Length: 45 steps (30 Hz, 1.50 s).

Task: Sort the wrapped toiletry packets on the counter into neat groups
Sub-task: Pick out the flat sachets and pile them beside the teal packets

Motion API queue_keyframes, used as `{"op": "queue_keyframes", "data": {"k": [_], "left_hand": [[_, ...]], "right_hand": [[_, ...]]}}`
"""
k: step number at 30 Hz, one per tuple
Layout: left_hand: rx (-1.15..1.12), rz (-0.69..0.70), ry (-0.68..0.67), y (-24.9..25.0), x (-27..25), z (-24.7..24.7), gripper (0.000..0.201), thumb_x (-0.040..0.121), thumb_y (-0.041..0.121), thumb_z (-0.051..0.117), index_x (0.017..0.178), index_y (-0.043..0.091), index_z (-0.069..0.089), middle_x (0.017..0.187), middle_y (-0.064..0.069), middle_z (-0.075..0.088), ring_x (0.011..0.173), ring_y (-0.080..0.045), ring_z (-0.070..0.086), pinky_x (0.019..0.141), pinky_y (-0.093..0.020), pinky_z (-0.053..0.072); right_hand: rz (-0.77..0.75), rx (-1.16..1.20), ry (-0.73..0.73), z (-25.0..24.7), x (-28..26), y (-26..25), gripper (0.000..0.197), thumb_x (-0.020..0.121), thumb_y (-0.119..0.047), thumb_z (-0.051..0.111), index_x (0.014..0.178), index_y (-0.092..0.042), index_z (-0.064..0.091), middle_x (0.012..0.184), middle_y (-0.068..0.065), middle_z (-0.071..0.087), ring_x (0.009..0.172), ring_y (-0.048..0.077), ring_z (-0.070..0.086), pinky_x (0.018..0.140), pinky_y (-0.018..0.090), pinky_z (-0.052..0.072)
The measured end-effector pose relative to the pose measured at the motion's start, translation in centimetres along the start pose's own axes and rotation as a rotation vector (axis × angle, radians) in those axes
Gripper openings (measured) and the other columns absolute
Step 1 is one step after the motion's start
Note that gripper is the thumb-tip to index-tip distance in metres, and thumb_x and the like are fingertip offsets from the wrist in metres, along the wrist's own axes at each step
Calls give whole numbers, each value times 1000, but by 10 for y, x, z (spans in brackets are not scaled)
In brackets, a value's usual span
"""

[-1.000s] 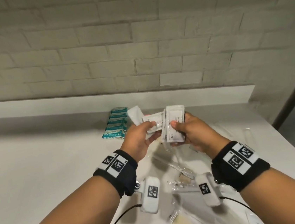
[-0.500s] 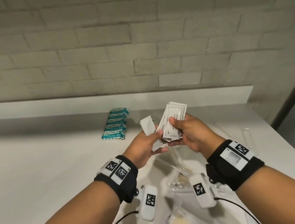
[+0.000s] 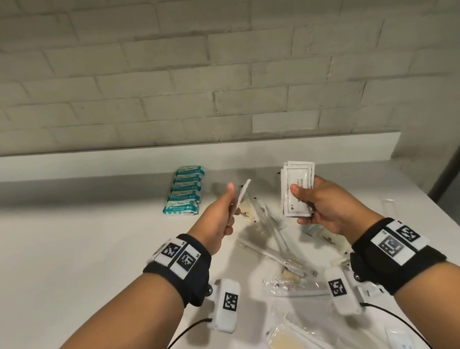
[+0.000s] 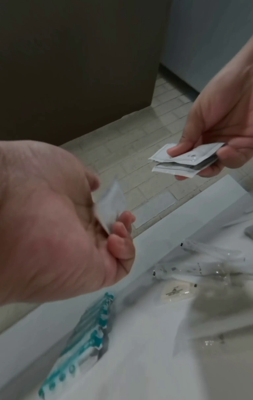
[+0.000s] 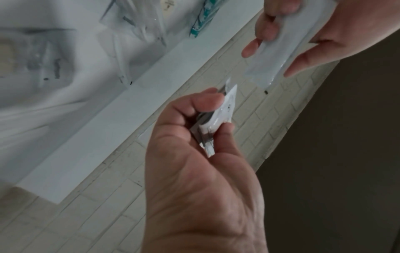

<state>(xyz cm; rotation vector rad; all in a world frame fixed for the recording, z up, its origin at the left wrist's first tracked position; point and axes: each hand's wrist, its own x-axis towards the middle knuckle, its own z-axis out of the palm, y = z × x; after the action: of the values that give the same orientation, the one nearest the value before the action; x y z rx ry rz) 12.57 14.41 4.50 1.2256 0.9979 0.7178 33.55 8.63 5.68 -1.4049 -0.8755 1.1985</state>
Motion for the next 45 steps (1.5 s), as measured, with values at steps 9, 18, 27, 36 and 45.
{"op": "queue_keyframes", "data": {"k": [9, 18, 27, 36, 45], "left_hand": [[-58, 72, -108, -5, -1, -2, 23, 92, 3, 58, 108, 19, 55, 105, -2, 65, 89, -17, 62, 65, -24, 52], [-60, 145, -40, -1, 0, 15, 32, 80, 13, 66, 110, 20, 59, 104, -6, 70, 86, -18, 65, 66, -26, 49], [-123, 124, -368, 0, 1, 8, 87, 83, 14, 57, 147, 51, 10, 123, -6, 64, 100, -29, 65, 87, -43, 54], [-351, 49, -214, 6, 1, 17, 32, 95, 37, 51, 109, 12, 67, 100, -17, 68, 94, -33, 65, 86, -44, 52], [-462, 1, -111, 3, 9, 18, 25, 97, 17, 47, 100, 7, 69, 93, -12, 71, 91, -29, 66, 88, -45, 50]], "right_hand": [[-38, -16, -25, -2, 1, 1, 31, 93, -12, 58, 124, -9, 54, 90, 5, 67, 72, 20, 66, 51, 28, 54], [-78, 13, -184, 27, -6, -11, 27, 96, -7, 49, 122, -12, 54, 103, 10, 70, 89, 25, 68, 79, 43, 55], [-148, -104, -26, 51, 5, -11, 33, 93, -9, 56, 125, -12, 49, 117, 12, 66, 107, 31, 64, 95, 57, 49], [-83, -252, -304, 68, -11, -22, 35, 99, -19, 49, 132, -29, 43, 103, 9, 66, 77, 24, 67, 52, 36, 56], [4, -738, -73, 70, -12, -9, 79, 86, -56, 58, 146, -21, 20, 78, -1, 60, 35, 9, 52, 38, 19, 37]]}}
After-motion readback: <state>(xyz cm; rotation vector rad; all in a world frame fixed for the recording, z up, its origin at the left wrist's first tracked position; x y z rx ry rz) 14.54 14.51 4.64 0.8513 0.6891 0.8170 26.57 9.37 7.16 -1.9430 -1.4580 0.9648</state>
